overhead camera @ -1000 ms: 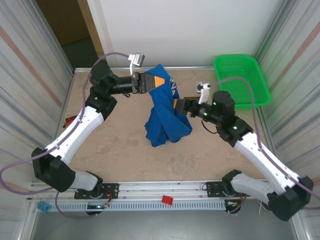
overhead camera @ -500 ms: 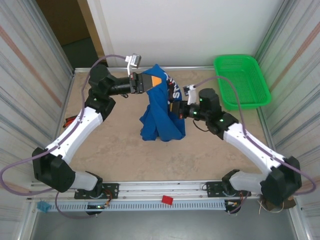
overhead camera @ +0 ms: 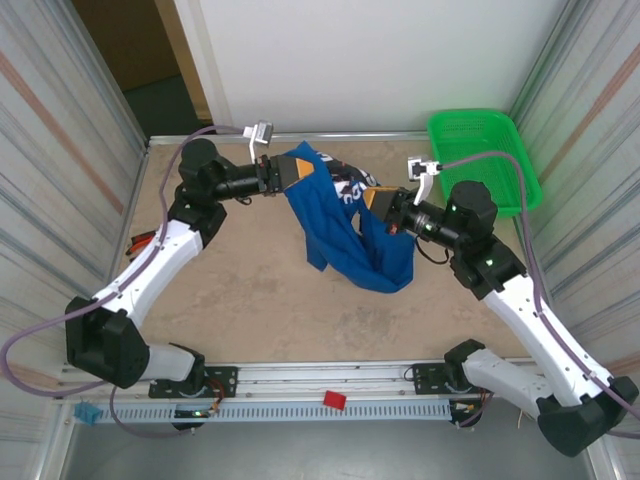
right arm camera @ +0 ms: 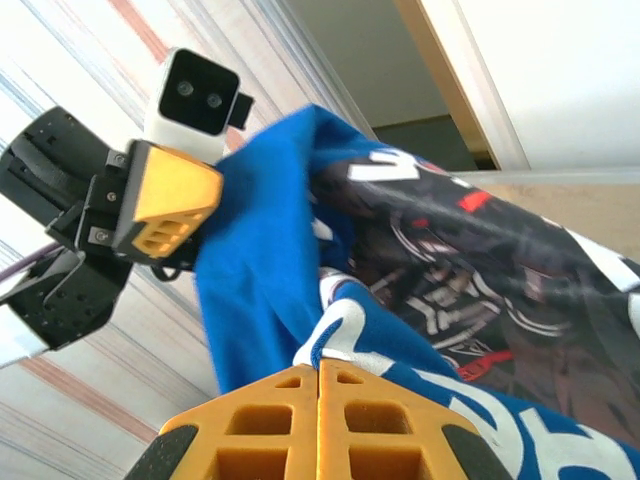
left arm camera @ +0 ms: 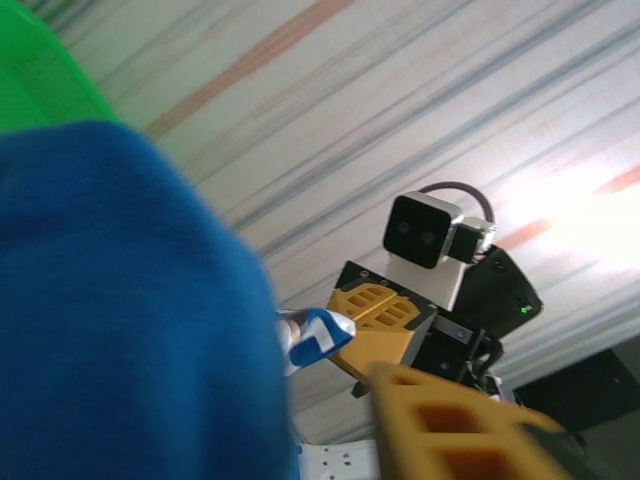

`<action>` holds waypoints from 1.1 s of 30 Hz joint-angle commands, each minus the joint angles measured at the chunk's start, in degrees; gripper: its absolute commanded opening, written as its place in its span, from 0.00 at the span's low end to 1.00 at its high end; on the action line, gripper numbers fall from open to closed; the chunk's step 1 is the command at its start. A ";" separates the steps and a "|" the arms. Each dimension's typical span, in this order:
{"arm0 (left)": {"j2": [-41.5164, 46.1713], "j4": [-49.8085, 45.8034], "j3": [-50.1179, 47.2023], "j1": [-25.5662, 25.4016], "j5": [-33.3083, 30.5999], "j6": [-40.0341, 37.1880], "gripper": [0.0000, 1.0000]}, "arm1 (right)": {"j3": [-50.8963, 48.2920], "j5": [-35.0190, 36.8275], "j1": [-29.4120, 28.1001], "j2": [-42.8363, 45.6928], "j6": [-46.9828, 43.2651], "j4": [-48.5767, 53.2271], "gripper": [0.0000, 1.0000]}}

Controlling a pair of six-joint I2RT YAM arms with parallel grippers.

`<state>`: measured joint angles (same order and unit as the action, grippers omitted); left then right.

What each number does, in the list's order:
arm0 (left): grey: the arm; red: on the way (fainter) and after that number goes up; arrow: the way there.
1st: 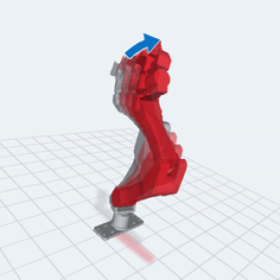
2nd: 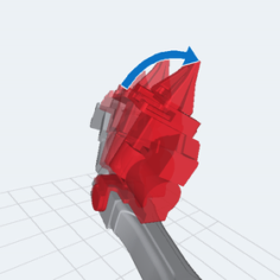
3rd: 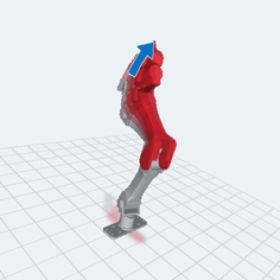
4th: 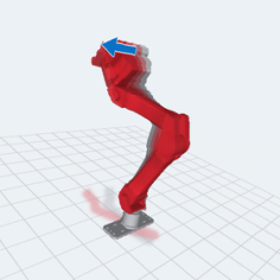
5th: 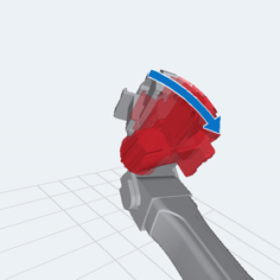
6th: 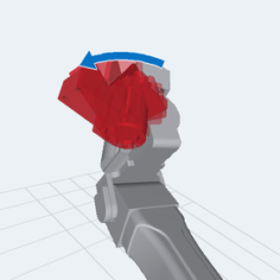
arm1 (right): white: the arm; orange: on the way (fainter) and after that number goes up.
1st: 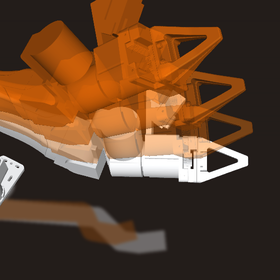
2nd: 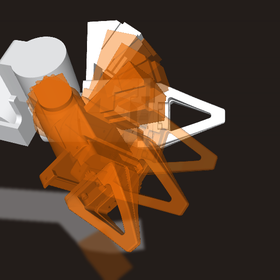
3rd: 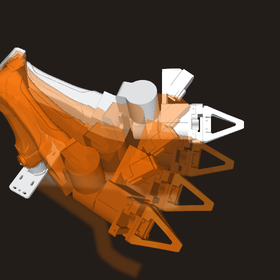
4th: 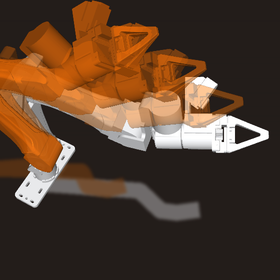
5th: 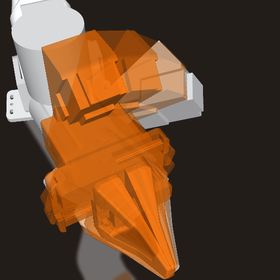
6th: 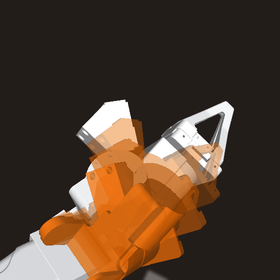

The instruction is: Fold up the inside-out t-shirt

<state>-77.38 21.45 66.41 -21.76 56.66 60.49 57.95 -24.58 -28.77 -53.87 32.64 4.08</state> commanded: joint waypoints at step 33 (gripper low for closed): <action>11.85 -22.54 -14.11 -30.89 -68.85 -41.89 0.78 | 10.10 -4.43 -0.31 -6.65 2.16 1.99 0.00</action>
<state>-61.28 -7.05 49.87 -52.21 -11.07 22.04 65.91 -28.71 -28.53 -61.14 34.30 6.76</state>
